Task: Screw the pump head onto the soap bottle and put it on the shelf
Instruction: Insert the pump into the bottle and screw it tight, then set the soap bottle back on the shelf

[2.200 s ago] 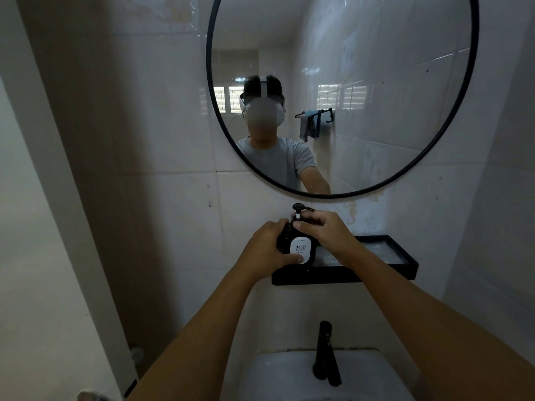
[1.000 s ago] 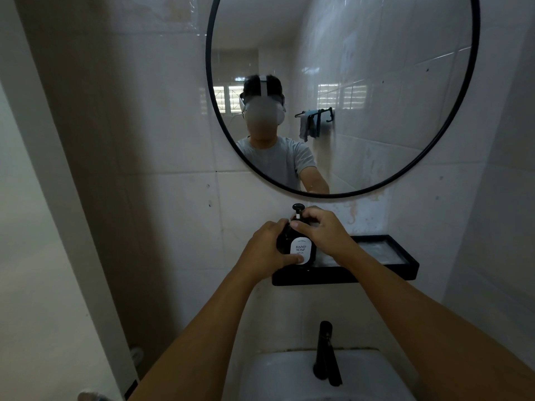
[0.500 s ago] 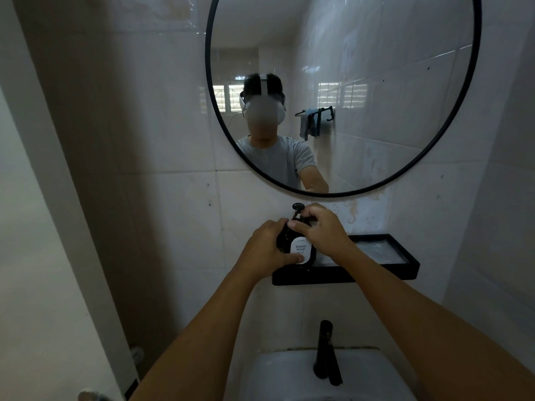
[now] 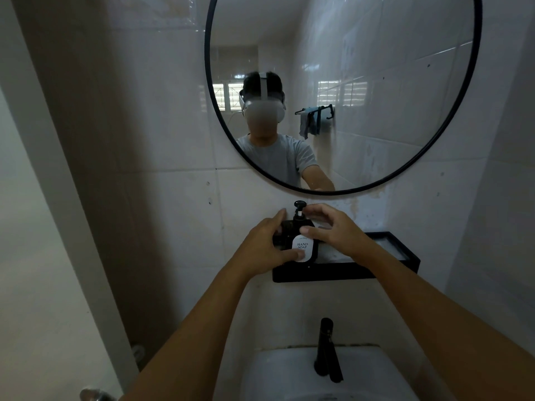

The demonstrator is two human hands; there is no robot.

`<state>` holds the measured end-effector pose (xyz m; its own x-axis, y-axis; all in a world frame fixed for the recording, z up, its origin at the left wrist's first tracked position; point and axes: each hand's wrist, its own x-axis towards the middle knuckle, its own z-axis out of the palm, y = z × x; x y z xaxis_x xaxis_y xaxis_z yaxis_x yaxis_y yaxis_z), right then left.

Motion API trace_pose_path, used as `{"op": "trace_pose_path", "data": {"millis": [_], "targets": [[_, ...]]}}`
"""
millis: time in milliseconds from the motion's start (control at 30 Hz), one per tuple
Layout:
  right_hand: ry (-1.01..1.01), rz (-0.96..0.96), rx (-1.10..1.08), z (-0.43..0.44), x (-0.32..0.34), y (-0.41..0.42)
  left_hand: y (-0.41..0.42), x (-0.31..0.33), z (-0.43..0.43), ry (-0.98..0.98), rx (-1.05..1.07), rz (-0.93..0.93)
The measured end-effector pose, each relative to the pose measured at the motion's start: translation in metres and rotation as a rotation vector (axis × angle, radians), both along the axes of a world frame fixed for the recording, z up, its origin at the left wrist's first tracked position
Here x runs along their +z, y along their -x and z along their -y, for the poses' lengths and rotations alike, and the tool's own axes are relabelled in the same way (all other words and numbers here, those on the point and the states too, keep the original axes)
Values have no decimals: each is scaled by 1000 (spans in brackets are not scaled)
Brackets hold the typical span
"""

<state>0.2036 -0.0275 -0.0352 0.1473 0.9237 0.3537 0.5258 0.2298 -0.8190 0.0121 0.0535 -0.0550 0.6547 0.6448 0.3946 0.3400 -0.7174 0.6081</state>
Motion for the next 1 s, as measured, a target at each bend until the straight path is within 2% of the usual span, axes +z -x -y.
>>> {"op": "trace_pose_path", "data": {"millis": [133, 267, 633, 1000], "targets": [[161, 97, 29, 7, -2, -18, 5, 2, -7, 3, -9, -36], [219, 139, 30, 5, -6, -18, 2, 2, -6, -4, -28, -32], [115, 105, 15, 11, 5, -28, -15, 16, 4, -33, -26, 26], [139, 132, -52, 62, 27, -101, -101, 25, 37, -78, -73, 23]]}}
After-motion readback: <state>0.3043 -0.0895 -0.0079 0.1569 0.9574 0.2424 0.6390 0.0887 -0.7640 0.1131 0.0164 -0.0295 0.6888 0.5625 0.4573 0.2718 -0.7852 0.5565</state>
